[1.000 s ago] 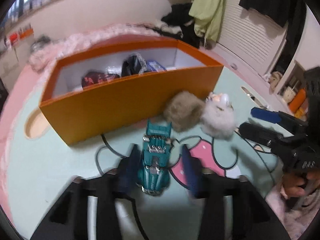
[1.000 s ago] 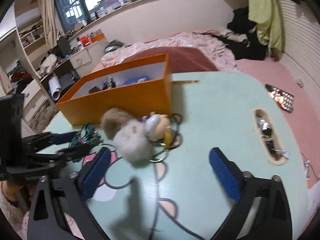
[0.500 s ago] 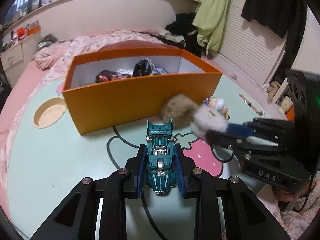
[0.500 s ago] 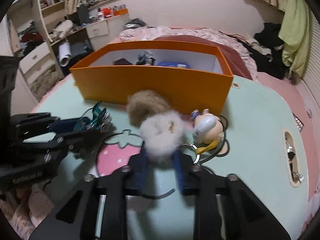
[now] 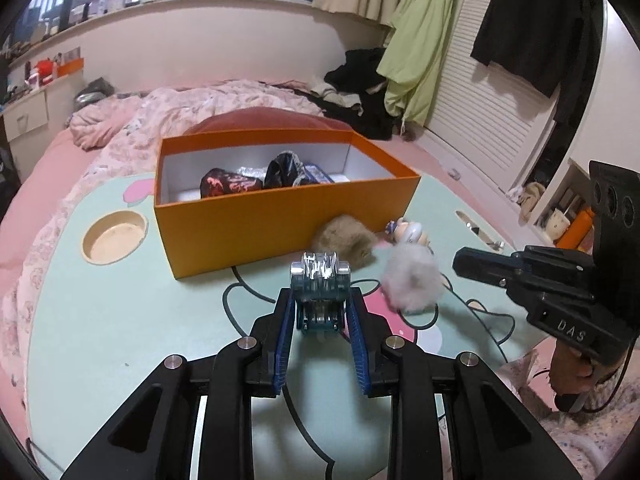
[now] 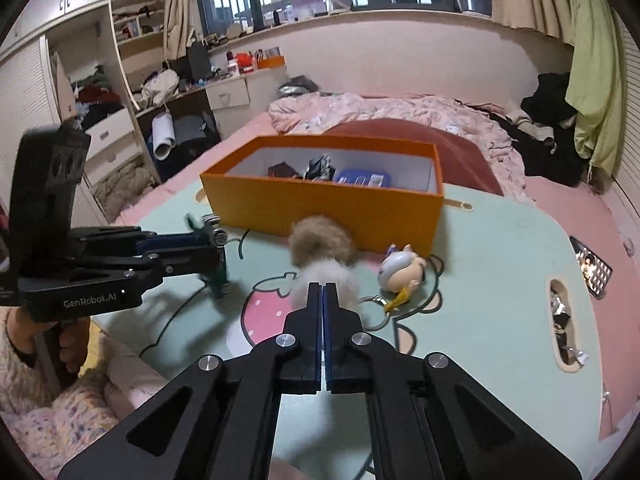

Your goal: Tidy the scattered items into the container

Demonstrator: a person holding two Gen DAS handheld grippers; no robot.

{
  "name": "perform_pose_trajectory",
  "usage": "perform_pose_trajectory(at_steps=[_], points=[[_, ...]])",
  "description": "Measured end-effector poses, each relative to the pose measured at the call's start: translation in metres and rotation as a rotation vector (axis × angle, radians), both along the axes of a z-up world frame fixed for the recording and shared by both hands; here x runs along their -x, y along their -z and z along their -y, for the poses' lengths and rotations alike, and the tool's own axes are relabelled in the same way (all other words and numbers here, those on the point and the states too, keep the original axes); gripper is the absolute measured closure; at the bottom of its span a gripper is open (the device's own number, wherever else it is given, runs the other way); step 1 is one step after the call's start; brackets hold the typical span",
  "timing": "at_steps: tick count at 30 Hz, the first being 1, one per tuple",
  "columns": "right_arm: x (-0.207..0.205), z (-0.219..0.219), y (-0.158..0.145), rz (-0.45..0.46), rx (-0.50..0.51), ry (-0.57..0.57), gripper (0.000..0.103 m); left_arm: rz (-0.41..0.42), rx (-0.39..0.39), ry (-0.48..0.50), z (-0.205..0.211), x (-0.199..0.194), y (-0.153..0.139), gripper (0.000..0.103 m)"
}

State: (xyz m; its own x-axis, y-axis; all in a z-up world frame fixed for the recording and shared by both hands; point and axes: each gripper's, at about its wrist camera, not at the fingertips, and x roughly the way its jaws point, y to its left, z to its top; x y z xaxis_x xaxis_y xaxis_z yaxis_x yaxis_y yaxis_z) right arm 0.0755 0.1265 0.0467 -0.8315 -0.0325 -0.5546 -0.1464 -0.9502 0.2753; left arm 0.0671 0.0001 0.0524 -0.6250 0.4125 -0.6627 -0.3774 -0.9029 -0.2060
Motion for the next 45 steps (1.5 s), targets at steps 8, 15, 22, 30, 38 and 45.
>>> perform_pose_trajectory(at_steps=[8, 15, 22, 30, 38, 45], points=[[0.017, -0.016, 0.022, 0.068, 0.115, 0.057, 0.066, 0.028, 0.012, -0.009, -0.005, 0.007, 0.013, 0.072], [0.038, -0.019, 0.035, 0.126, 0.112, 0.110, 0.053, 0.017, 0.042, -0.020, -0.011, 0.015, 0.011, 0.030], [0.063, -0.022, 0.031, 0.196, 0.086, 0.139, 0.053, 0.111, 0.139, 0.019, -0.036, 0.054, 0.025, 0.043], [0.064, -0.017, 0.030, 0.177, 0.038, 0.087, 0.071, 0.107, 0.135, 0.032, -0.030, 0.047, 0.028, 0.076], [0.042, 0.004, 0.007, 0.064, 0.026, 0.032, 0.072, 0.031, 0.019, 0.012, -0.008, 0.015, -0.001, 0.076], [0.053, -0.009, -0.029, -0.006, -0.001, 0.055, 0.072, -0.027, -0.008, -0.007, 0.002, 0.040, -0.040, 0.076]])
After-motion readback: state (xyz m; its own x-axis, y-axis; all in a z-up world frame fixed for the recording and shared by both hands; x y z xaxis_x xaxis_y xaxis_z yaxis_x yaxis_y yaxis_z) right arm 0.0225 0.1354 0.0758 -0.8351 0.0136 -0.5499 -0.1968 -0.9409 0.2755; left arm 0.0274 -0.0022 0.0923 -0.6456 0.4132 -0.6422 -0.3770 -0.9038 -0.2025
